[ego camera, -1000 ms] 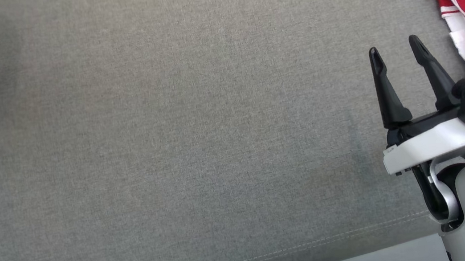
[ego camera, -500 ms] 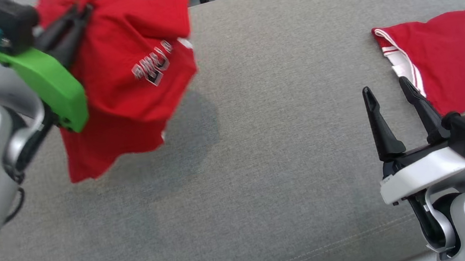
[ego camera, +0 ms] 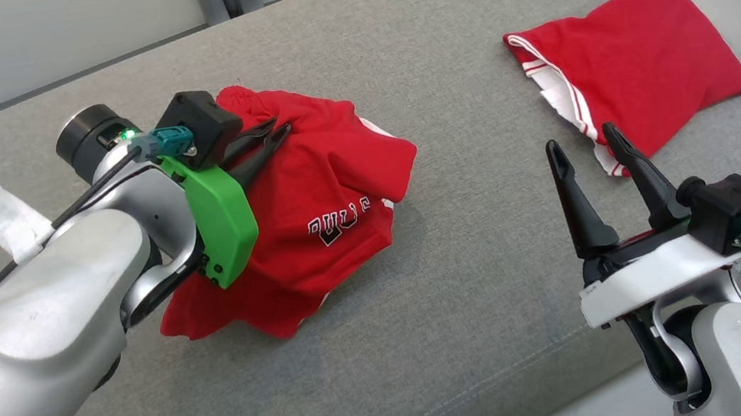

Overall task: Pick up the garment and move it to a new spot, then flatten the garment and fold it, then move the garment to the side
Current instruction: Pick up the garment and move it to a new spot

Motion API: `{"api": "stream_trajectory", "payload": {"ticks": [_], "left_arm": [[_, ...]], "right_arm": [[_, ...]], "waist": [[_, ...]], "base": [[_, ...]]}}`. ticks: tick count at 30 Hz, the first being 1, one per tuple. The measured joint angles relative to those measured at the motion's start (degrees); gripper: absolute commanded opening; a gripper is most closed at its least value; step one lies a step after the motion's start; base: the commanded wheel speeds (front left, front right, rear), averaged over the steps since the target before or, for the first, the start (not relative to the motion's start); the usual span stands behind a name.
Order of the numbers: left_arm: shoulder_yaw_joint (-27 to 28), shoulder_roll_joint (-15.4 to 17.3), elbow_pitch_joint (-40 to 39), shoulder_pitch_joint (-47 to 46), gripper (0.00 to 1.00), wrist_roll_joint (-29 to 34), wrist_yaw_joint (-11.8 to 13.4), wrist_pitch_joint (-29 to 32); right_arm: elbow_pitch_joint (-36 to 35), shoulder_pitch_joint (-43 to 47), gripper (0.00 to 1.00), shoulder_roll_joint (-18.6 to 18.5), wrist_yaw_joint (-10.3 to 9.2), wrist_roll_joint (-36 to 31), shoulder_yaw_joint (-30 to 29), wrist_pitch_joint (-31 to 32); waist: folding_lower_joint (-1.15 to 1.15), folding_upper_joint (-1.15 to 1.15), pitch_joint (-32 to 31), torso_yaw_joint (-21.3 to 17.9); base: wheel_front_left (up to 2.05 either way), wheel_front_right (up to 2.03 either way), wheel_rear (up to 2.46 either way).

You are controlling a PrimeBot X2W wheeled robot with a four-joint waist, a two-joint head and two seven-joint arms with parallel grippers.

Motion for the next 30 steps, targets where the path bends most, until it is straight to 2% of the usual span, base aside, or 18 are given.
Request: {"api": "stream_trajectory", "payload": {"ticks": [2, 3, 4, 5, 6, 13, 19, 30], "left_arm": [[-0.81, -1.74, 5.09, -0.14, 0.0, -1.44, 0.0, -2.55], [-0.92, -2.56, 7.08, -0.11, 0.32, -1.63, 0.0, -3.49], [-0.91, -3.35, 9.2, 0.01, 0.52, -1.82, 0.0, -4.6], [-0.82, -4.26, 11.2, 0.16, 0.52, -1.81, 0.0, -6.06], [-0.52, -5.35, 13.43, 0.43, 1.0, -1.85, 0.07, -7.32], [4.38, -13.3, 23.57, 3.19, 1.0, -5.59, 4.72, -16.4], [4.89, -18.79, 26.47, 7.48, 1.0, -5.81, 8.49, -18.68], [7.46, -22.7, 25.37, 17.89, 1.0, -9.14, 13.91, -19.79]], "right_arm": [[0.82, -0.75, 1.0, 0.0, 0.0, 0.55, 0.79, -0.62], [1.08, -0.82, 1.0, 0.01, 0.0, 0.65, 0.98, -0.76], [1.41, -0.82, 1.0, 0.0, 0.0, 0.76, 1.09, -0.9], [1.65, -0.82, 1.0, 0.01, 0.0, 0.83, 1.09, -0.96], [1.87, -0.83, 1.0, 0.0, 0.0, 0.87, 1.09, -1.13], [2.65, -0.57, 1.0, -0.01, 0.0, 0.36, -0.78, -1.47], [2.37, 0.59, 1.0, 0.02, 0.0, -0.53, -2.15, -0.79], [1.09, 2.59, 1.0, 0.04, 0.0, -1.18, -3.08, 0.9]], "waist": [[0.0, 0.0, 1.04, -1.54], [0.0, 0.0, 1.4, -2.03], [0.0, 0.0, 1.75, -2.47], [0.0, 0.0, 2.11, -2.83], [0.0, 0.0, 2.46, -3.16], [0.0, 0.0, 3.22, -3.08], [0.0, 0.0, 2.09, -0.14], [0.0, 0.0, -1.78, 5.67]], "base": [[0.0, 0.0, 0.0], [0.0, 0.0, 0.0], [0.0, 0.0, 0.0], [0.0, 0.0, 0.0], [0.0, 0.0, 0.0], [0.0, 0.0, 0.0], [0.0, 0.0, 0.0], [0.0, 0.0, 0.0]]}}
